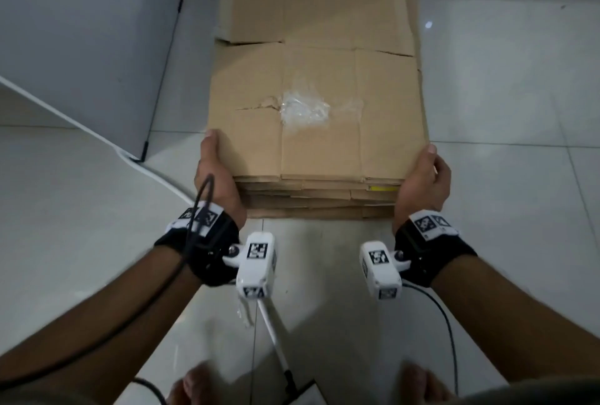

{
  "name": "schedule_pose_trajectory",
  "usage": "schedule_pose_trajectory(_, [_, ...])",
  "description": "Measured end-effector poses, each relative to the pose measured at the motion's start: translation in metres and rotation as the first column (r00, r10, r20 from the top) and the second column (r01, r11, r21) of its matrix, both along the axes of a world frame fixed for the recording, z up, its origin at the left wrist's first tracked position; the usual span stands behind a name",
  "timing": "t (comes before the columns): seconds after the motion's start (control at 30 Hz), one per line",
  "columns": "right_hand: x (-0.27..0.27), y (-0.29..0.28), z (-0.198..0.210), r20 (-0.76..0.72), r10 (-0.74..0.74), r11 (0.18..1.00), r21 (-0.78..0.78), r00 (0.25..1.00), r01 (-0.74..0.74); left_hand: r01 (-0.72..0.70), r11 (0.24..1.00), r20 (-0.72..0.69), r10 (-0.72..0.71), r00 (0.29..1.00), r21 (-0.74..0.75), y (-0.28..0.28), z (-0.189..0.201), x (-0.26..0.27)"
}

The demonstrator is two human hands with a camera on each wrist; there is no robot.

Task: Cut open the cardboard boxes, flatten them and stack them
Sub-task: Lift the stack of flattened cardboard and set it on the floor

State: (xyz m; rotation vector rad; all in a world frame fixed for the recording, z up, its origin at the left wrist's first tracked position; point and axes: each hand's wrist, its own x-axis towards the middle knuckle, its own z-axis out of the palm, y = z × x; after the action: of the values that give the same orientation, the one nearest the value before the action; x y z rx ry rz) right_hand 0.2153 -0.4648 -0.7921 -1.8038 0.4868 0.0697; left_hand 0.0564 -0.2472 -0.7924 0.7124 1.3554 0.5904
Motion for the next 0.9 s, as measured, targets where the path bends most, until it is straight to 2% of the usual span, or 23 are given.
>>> schedule_pose_trajectory(0.07, [0.006,0.007,0.002,-0.055,-0.033,0.999,-0.023,0.998,0.032,-0.018,0.999,-0.104,0.021,0.994,0.026,0.003,0.005,0.007])
schedule_pose_trajectory(0.13, [0.004,0.003,0.001,-0.007,-0.004,0.999,-0.042,1.000,0.004,0.038,0.998,-0.116,-0.032,0.993,0.049,0.005,0.003,0.000])
schedule_pose_trajectory(0.2, [-0.002,-0.018,0.000,0.085,0.119,0.992,-0.050,0.989,-0.115,0.163,0.982,-0.049,-0.159,0.986,0.095,0.001,0.002,-0.022])
schedule_pose_trajectory(0.23, [-0.007,-0.033,-0.004,0.109,0.227,0.972,-0.079,0.968,-0.219,0.265,0.945,-0.036,-0.264,0.964,0.193,-0.006,0.004,-0.038])
schedule_pose_trajectory(0.27, [-0.013,-0.049,-0.009,0.099,0.339,0.938,-0.115,0.936,-0.327,0.416,0.845,-0.124,-0.398,0.909,0.337,-0.014,0.004,-0.056])
schedule_pose_trajectory(0.3, [-0.017,-0.064,-0.016,0.062,0.431,0.895,-0.150,0.900,-0.419,0.585,0.695,-0.282,-0.512,0.811,0.419,-0.023,0.006,-0.071])
schedule_pose_trajectory(0.33, [-0.019,-0.075,-0.022,0.022,0.498,0.857,-0.167,0.867,-0.488,0.740,0.513,-0.486,-0.558,0.673,0.436,-0.029,0.001,-0.085])
schedule_pose_trajectory(0.37, [-0.019,-0.083,-0.026,-0.008,0.545,0.827,-0.158,0.838,-0.539,0.842,0.357,-0.661,-0.523,0.538,0.404,-0.032,-0.007,-0.094])
schedule_pose_trajectory(0.4, [-0.016,-0.087,-0.027,-0.035,0.586,0.798,-0.145,0.809,-0.585,0.887,0.274,-0.756,-0.466,0.460,0.371,-0.030,-0.014,-0.096])
schedule_pose_trajectory(0.43, [-0.013,-0.087,-0.026,-0.061,0.627,0.762,-0.158,0.777,-0.628,0.887,0.281,-0.767,-0.448,0.459,0.367,-0.023,-0.018,-0.094])
schedule_pose_trajectory(0.5, [-0.009,-0.085,-0.022,-0.067,0.699,0.678,-0.252,0.712,-0.690,0.820,0.392,-0.665,-0.483,0.570,0.418,-0.003,-0.023,-0.085])
schedule_pose_trajectory(0.53, [-0.010,-0.082,-0.019,-0.068,0.715,0.648,-0.310,0.696,-0.696,0.801,0.415,-0.627,-0.501,0.596,0.431,0.010,-0.023,-0.081])
schedule_pose_trajectory(0.63, [-0.017,-0.069,-0.011,-0.106,0.725,0.592,-0.410,0.681,-0.694,0.797,0.367,-0.620,-0.501,0.604,0.480,0.034,-0.019,-0.079])
schedule_pose_trajectory(0.7, [-0.019,-0.066,-0.011,-0.119,0.723,0.575,-0.443,0.681,-0.688,0.785,0.374,-0.619,-0.483,0.619,0.494,0.036,-0.020,-0.080])
schedule_pose_trajectory(0.77, [-0.020,-0.065,-0.007,-0.134,0.721,0.559,-0.466,0.679,-0.686,0.754,0.437,-0.574,-0.489,0.657,0.490,0.031,-0.020,-0.080])
schedule_pose_trajectory(0.83, [-0.019,-0.065,-0.004,-0.135,0.729,0.558,-0.450,0.671,-0.697,0.748,0.488,-0.510,-0.547,0.663,0.449,0.033,-0.019,-0.080])
schedule_pose_trajectory(0.9, [-0.012,-0.071,0.000,-0.144,0.771,0.547,-0.349,0.620,-0.761,0.758,0.540,-0.441,-0.617,0.652,0.365,0.041,-0.010,-0.084])
